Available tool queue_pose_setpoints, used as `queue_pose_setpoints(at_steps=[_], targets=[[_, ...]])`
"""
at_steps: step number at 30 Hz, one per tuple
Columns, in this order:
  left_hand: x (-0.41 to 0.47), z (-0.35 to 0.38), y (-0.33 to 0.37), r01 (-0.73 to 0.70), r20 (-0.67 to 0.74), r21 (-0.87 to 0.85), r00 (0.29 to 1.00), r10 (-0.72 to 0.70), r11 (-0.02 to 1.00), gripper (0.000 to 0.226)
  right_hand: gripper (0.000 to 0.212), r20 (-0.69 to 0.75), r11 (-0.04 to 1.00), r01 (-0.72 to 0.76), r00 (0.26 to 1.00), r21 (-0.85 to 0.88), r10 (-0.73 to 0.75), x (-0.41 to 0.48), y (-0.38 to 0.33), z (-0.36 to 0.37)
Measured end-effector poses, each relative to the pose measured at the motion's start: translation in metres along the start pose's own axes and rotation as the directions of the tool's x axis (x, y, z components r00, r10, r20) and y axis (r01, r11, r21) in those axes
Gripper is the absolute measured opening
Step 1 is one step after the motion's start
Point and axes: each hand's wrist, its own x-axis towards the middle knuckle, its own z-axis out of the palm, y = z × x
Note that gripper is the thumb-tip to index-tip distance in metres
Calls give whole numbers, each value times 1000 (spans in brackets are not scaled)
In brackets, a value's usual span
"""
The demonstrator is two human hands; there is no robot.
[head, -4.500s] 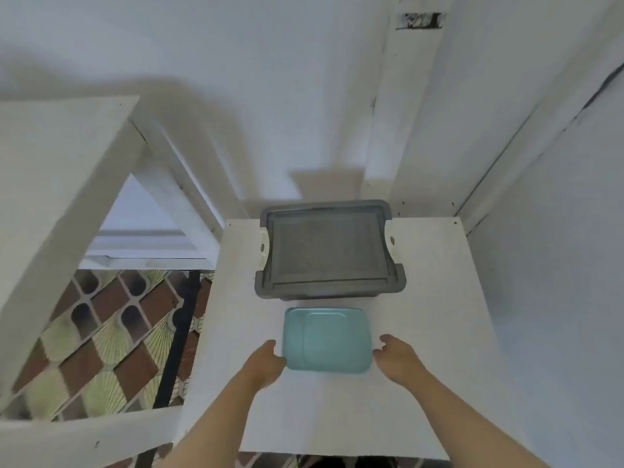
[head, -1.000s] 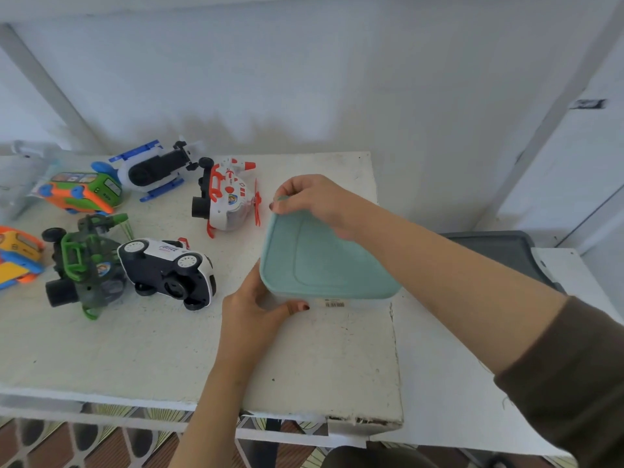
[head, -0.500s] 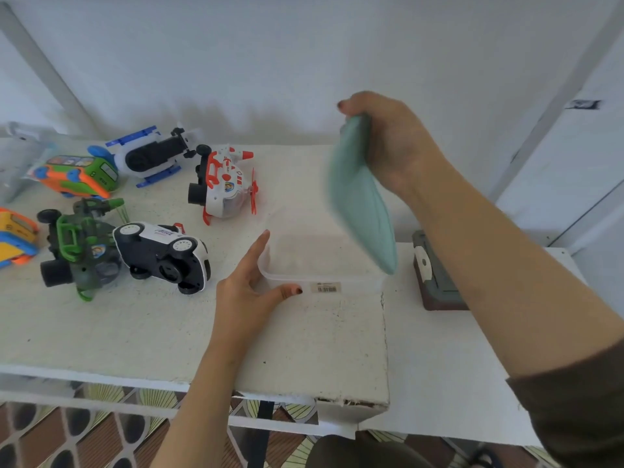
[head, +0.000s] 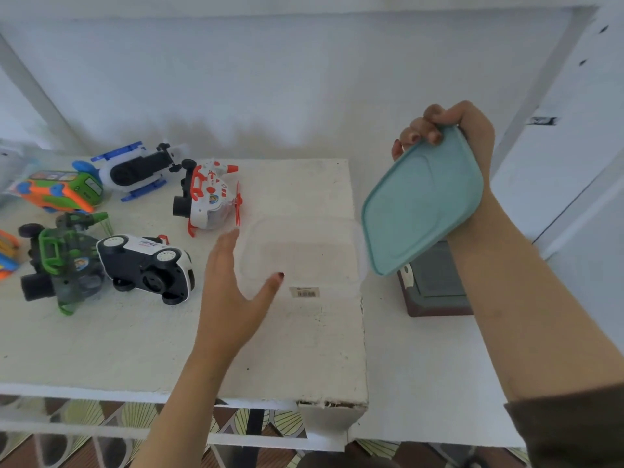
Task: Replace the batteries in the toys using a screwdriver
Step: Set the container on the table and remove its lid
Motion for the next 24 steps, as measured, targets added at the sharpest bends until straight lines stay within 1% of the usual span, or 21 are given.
queue_pose_setpoints(at_steps=[2, 3, 4, 5, 6, 7, 8, 9, 10, 11, 12, 13, 14, 15, 16, 17, 18, 19, 21, 23, 24], targets=[[0, 0, 14, -154, -154, 2, 976, 152, 988, 50, 21, 57, 998, -9, 998, 66, 6, -2, -2, -7], [1, 0, 22, -178, -168, -25, 971, 171, 984, 37, 26, 99, 995, -22, 995, 95, 12, -2, -1, -10], [2, 0, 30, -157, -142, -78, 979, 145, 985, 26, 30, 131, 992, -36, 991, 124, 19, -3, 0, -13], [3, 0, 40, -97, -81, -151, 993, 85, 984, 18, 31, 152, 987, -48, 988, 153, 25, -4, 2, -16], [4, 0, 49, -3, 5, -245, 1000, 5, 969, 14, 28, 166, 982, -62, 986, 180, 32, -5, 6, -19], [5, 0, 58, 124, 111, -347, 990, -91, 929, 13, 25, 174, 976, -78, 984, 203, 43, -7, 11, -19], [6, -1, 66, 261, 217, -433, 959, -181, 862, 15, 21, 165, 970, -93, 985, 225, 56, -10, 18, -16], [8, -2, 72, 365, 298, -483, 923, -243, 796, 18, 18, 130, 962, -103, 989, 252, 72, -14, 25, -13], [10, -4, 75, 420, 340, -501, 899, -275, 756, 19, 17, 65, 952, -111, 993, 287, 96, -18, 33, -8], [12, -7, 76, 437, 346, -500, 892, -289, 748, 17, 19, -12, 945, -116, 992, 304, 126, -23, 39, -4], [14, -10, 75, 439, 335, -493, 893, -302, 751, 14, 20, -80, 954, -134, 984, 267, 160, -28, 43, -1], [15, -15, 71, 438, 316, -480, 895, -315, 760, 12, 18, -136, 975, -162, 974, 151, 183, -35, 45, 3], [16, -21, 67, 442, 295, -465, 894, -336, 767, 13, 13, -198, 978, -202, 962, -54, 188, -41, 46, 4], [16, -28, 62, 446, 271, -445, 894, -358, 777, 13, 8, -246, 915, -250, 953, -316, 175, -47, 46, 4], [14, -37, 56, 447, 245, -423, 894, -375, 788, 14, 10, -261, 774, -284, 952, -566, 158, -54, 46, 1], [11, -45, 49, 444, 225, -398, 896, -384, 803, 15, 17, -247, 598, -290, 956, -747, 155, -61, 45, -1], [6, -53, 43, 439, 210, -362, 898, -387, 822, 16, 23, -219, 434, -279, 958, -857, 184, -68, 45, -5], [0, -59, 37, 434, 205, -319, 900, -385, 843, 17, 27, -206, 296, -273, 949, -915, 238, -75, 46, -9], [-13, -67, 27, 431, 219, -258, 898, -383, 864, 18, 28, -217, 84, -266, 902, -960, 373, -89, 48, -14], [-24, -70, 19, 442, 238, -235, 890, -389, 866, 19, 35, -266, -58, -271, 846, -961, 462, -99, 50, -14], [-29, -70, 15, 449, 240, -228, 886, -397, 864, 19, 42, -300, -99, -288, 825, -952, 480, -101, 52, -13]])
